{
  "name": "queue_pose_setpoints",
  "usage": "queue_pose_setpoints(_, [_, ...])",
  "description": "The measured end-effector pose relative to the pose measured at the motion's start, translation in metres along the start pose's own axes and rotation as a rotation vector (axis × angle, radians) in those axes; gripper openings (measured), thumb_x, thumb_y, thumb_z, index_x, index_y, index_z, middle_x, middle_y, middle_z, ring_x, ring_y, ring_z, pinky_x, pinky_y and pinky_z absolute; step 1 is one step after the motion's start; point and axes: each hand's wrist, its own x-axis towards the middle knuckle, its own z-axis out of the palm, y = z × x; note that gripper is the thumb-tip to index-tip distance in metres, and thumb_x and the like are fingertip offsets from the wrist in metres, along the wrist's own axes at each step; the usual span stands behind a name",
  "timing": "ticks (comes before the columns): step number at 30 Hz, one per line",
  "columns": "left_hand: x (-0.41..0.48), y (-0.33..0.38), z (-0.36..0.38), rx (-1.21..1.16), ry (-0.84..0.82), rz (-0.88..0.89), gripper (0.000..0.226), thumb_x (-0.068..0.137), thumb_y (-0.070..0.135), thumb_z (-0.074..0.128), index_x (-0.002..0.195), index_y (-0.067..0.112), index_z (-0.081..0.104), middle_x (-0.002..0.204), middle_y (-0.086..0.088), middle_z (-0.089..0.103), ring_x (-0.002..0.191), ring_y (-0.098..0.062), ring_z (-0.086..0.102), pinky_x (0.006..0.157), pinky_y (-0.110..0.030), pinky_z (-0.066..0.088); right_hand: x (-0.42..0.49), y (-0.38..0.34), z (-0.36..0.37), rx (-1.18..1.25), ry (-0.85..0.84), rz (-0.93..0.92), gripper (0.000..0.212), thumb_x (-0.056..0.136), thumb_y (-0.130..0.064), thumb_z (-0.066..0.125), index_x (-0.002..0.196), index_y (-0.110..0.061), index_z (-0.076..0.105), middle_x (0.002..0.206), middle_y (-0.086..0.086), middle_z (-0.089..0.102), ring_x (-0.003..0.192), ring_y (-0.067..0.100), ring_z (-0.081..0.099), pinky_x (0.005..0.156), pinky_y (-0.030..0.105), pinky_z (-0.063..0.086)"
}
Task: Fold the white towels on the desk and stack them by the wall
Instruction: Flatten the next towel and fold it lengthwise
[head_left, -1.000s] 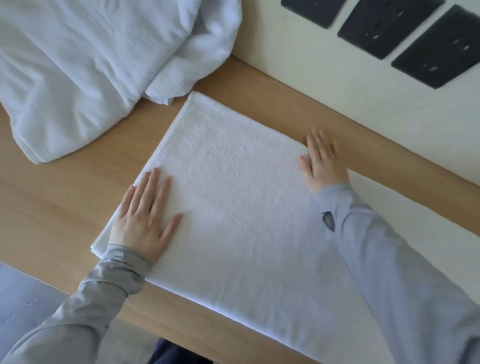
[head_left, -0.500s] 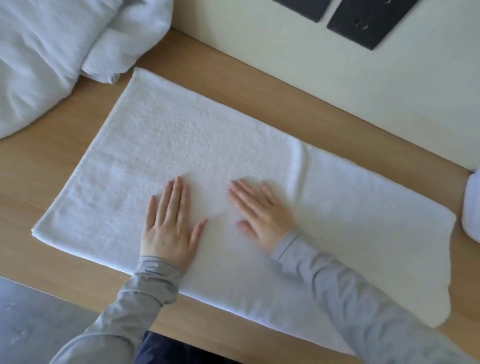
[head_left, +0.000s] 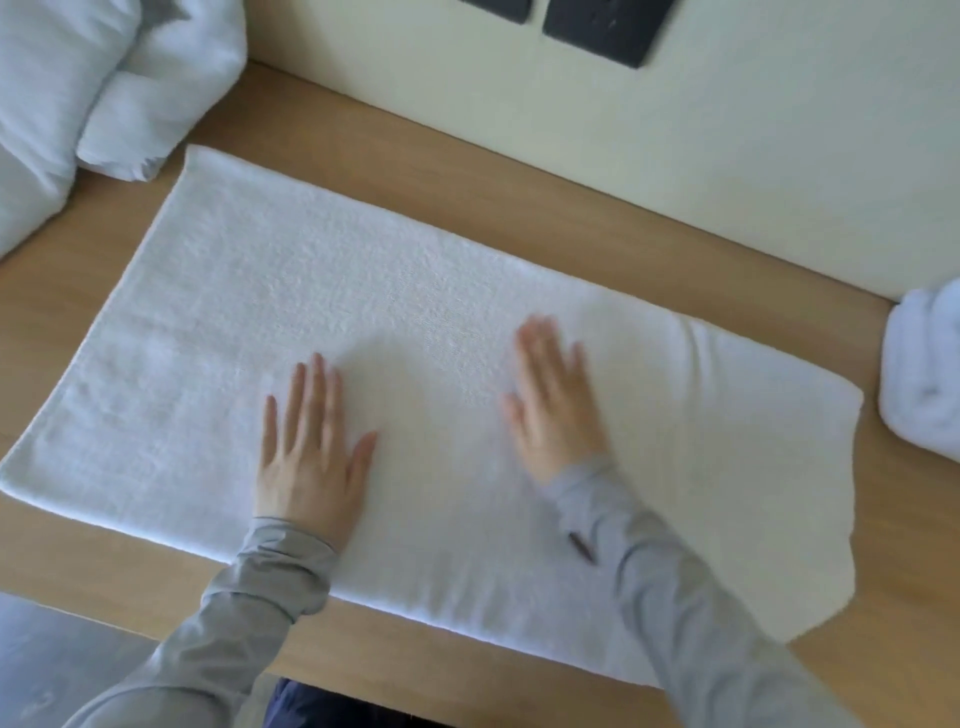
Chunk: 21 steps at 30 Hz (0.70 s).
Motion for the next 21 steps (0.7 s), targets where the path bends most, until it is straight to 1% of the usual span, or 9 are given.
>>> queue_pose_setpoints(2, [-0.004, 0.035, 0.003, -0.033, -0.01, 0.113, 0.064, 0.096, 0.04, 0.023, 0.146, 0.0, 0.024, 0.154, -0.016, 0.022, 0.143, -0.029, 0.02, 0.116, -0.049, 0.017, -0.036, -0.037, 0.015, 0.004, -0.039, -0.217, 0.051, 0.093, -0.024, 0.037, 0.136, 0.002, 0.041, 0.146, 0.019, 0.037, 0.138, 0.036, 0.028, 0.109, 0.057, 0.027])
queue_pose_setpoints(4, [-0.008, 0.063, 0.01, -0.043, -0.054, 0.169, 0.062, 0.097, 0.039, 0.02, 0.145, 0.001, 0.025, 0.154, -0.015, 0.022, 0.142, -0.029, 0.021, 0.116, -0.048, 0.017, -0.061, -0.044, 0.019, -0.036, -0.13, -0.383, 0.049, 0.095, -0.03, 0.039, 0.135, -0.002, 0.046, 0.146, 0.013, 0.038, 0.14, 0.03, 0.028, 0.11, 0.052, 0.028])
queue_pose_setpoints(7, [-0.009, 0.071, 0.02, -0.008, -0.085, 0.152, 0.069, 0.096, 0.047, 0.013, 0.145, 0.001, 0.028, 0.153, -0.014, 0.025, 0.142, -0.027, 0.022, 0.116, -0.047, 0.015, -0.064, 0.005, 0.007, -0.078, -0.205, -0.408, 0.053, 0.095, -0.038, 0.036, 0.138, -0.007, 0.042, 0.149, 0.007, 0.036, 0.141, 0.024, 0.026, 0.114, 0.049, 0.021])
queue_pose_setpoints(9, [-0.009, 0.068, 0.025, 0.005, -0.075, 0.151, 0.071, 0.095, 0.05, 0.014, 0.146, 0.002, 0.027, 0.154, -0.012, 0.025, 0.142, -0.024, 0.021, 0.117, -0.046, 0.013, -0.056, 0.058, -0.01, -0.134, -0.198, -0.258, 0.056, 0.093, -0.037, 0.034, 0.139, -0.005, 0.041, 0.147, 0.01, 0.038, 0.139, 0.03, 0.03, 0.112, 0.052, 0.024])
queue_pose_setpoints(11, [-0.009, 0.068, 0.028, 0.014, -0.074, 0.145, 0.07, 0.094, 0.05, 0.018, 0.147, 0.004, 0.023, 0.155, -0.01, 0.021, 0.144, -0.021, 0.018, 0.118, -0.045, 0.011, -0.051, 0.121, -0.029, -0.174, -0.154, -0.033, 0.058, 0.093, -0.034, 0.028, 0.14, -0.002, 0.036, 0.148, 0.014, 0.034, 0.138, 0.034, 0.029, 0.111, 0.054, 0.025])
queue_pose_setpoints(13, [-0.009, 0.071, 0.029, 0.021, -0.063, 0.13, 0.07, 0.094, 0.05, 0.019, 0.148, 0.005, 0.021, 0.156, -0.009, 0.02, 0.144, -0.021, 0.017, 0.118, -0.044, 0.01, -0.054, 0.179, -0.045, -0.167, -0.139, 0.229, 0.06, 0.095, -0.036, 0.019, 0.147, -0.006, 0.02, 0.155, 0.01, 0.018, 0.144, 0.026, 0.015, 0.116, 0.05, 0.013])
queue_pose_setpoints(15, [-0.009, 0.072, 0.03, 0.027, -0.052, 0.122, 0.07, 0.094, 0.05, 0.02, 0.148, 0.006, 0.021, 0.156, -0.009, 0.021, 0.144, -0.021, 0.017, 0.118, -0.044, 0.01, -0.058, 0.216, -0.053, -0.166, -0.146, 0.448, 0.058, 0.098, -0.036, 0.018, 0.149, -0.011, 0.009, 0.158, 0.004, 0.006, 0.146, 0.017, 0.002, 0.118, 0.044, 0.004])
queue_pose_setpoints(18, [-0.008, 0.074, 0.028, 0.037, -0.048, 0.12, 0.071, 0.093, 0.05, 0.02, 0.148, 0.006, 0.021, 0.156, -0.009, 0.021, 0.144, -0.022, 0.018, 0.118, -0.044, 0.011, -0.058, 0.229, -0.052, -0.18, -0.151, 0.562, 0.058, 0.099, -0.037, 0.017, 0.149, -0.011, 0.002, 0.159, 0.003, 0.0, 0.146, 0.015, -0.004, 0.119, 0.042, 0.001])
queue_pose_setpoints(21, [-0.009, 0.075, 0.027, 0.038, -0.06, 0.113, 0.071, 0.093, 0.05, 0.02, 0.148, 0.006, 0.021, 0.156, -0.009, 0.02, 0.144, -0.022, 0.017, 0.118, -0.045, 0.011, -0.053, 0.2, -0.05, -0.126, -0.087, 0.629, 0.06, 0.1, -0.035, 0.022, 0.148, -0.007, 0.0, 0.158, 0.008, -0.005, 0.146, 0.021, -0.008, 0.118, 0.047, -0.002])
